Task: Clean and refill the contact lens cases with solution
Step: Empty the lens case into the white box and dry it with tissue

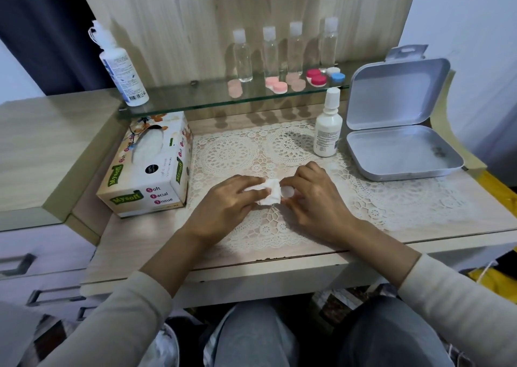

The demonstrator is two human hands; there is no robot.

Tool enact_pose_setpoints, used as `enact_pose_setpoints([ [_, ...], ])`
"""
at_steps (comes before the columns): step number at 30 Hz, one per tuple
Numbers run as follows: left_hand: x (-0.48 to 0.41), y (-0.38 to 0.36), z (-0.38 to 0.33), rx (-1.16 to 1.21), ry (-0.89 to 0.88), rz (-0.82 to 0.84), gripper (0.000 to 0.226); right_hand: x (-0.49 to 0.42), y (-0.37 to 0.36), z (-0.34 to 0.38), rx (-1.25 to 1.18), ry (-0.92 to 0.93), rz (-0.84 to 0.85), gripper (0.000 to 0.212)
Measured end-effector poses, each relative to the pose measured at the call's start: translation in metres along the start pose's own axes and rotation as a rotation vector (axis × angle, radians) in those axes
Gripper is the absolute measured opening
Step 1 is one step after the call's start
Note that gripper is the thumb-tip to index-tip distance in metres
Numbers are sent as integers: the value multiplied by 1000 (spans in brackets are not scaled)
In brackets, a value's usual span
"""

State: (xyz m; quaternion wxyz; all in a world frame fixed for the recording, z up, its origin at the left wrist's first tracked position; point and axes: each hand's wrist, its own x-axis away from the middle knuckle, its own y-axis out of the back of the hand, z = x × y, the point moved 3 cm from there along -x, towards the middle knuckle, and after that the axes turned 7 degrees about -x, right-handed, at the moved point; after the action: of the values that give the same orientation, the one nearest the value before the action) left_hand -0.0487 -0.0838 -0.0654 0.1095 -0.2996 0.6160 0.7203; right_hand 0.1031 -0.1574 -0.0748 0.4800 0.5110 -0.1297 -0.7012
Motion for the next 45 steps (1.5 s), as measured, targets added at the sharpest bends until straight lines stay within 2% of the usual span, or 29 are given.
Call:
enact_pose_setpoints([
  [13,2,-9,-4,48,-25,-125,15,4,0,0,-1,44,-30,22],
  [16,6,-12,-3,70,-5,-126,26,4,-1,1,16,80,-24,21],
  [30,8,-11,-2,7,12,-144,12,4,-1,1,11,92,-33,21],
  [33,7,-11,-2,2,19,-139,28,5,0,3,6,118,-51,21],
  [37,8,-6,-3,21,8,-157,15,6,2,4,-13,119,-64,20],
  [45,8,-8,-3,42,55,-157,18,5,-1,3,-15,119,-48,19],
])
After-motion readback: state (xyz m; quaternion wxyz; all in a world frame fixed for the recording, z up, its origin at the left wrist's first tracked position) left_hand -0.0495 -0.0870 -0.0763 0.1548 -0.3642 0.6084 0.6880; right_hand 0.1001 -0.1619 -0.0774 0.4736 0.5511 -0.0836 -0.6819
